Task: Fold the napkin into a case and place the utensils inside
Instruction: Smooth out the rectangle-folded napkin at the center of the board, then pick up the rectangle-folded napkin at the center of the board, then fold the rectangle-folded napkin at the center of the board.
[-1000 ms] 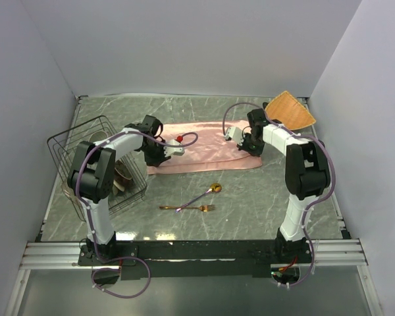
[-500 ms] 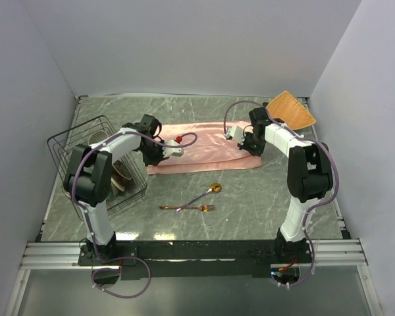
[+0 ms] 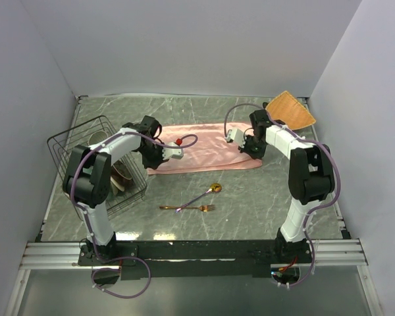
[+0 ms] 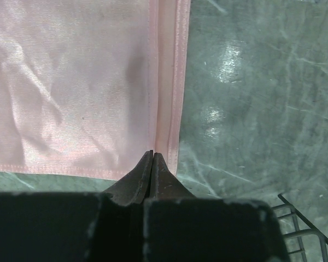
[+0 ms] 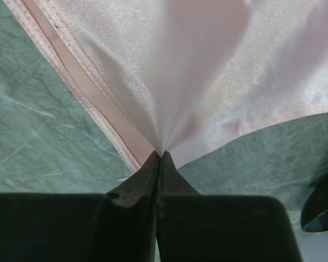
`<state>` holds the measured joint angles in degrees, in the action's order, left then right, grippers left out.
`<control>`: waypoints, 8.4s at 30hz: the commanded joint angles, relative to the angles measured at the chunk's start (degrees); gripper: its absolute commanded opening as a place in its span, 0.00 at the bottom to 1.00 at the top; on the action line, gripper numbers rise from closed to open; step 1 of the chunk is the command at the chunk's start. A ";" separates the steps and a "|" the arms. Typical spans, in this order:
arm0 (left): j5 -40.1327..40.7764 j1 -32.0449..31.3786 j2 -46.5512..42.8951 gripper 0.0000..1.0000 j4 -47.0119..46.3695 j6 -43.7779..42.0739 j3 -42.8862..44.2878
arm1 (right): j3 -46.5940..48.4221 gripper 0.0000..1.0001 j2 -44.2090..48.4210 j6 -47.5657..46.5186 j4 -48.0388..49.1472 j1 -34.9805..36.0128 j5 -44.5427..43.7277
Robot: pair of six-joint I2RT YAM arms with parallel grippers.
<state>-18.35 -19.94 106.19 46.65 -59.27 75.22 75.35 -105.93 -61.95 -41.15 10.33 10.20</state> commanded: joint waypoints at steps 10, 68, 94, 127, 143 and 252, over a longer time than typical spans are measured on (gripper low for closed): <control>-1.61 -0.53 -1.95 0.02 0.47 0.20 -0.86 | -2.40 0.00 2.40 -0.54 -0.34 -0.22 0.70; -0.89 -0.80 -1.07 0.02 5.38 -4.37 0.63 | -0.29 0.05 0.20 -2.21 -4.82 0.31 1.49; 3.93 -0.80 2.79 0.15 -0.07 -4.54 -1.04 | 1.55 0.14 -1.21 -0.98 -6.05 0.75 1.58; 17.89 8.61 -4.42 0.45 -18.99 79.28 4.41 | 21.07 0.51 -6.75 38.48 -8.87 -8.57 6.42; 26.62 7.90 7.53 0.45 -13.61 88.79 9.07 | 19.75 0.50 -10.17 44.81 -5.44 -8.48 -0.35; -6.26 -16.00 34.08 0.01 -32.50 98.55 43.26 | 27.83 0.49 -14.39 45.16 -13.34 -10.06 4.92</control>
<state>-21.96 -35.38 139.24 18.90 36.34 116.07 99.68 -121.84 -17.41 -53.34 0.58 13.28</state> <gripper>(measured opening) 0.021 0.491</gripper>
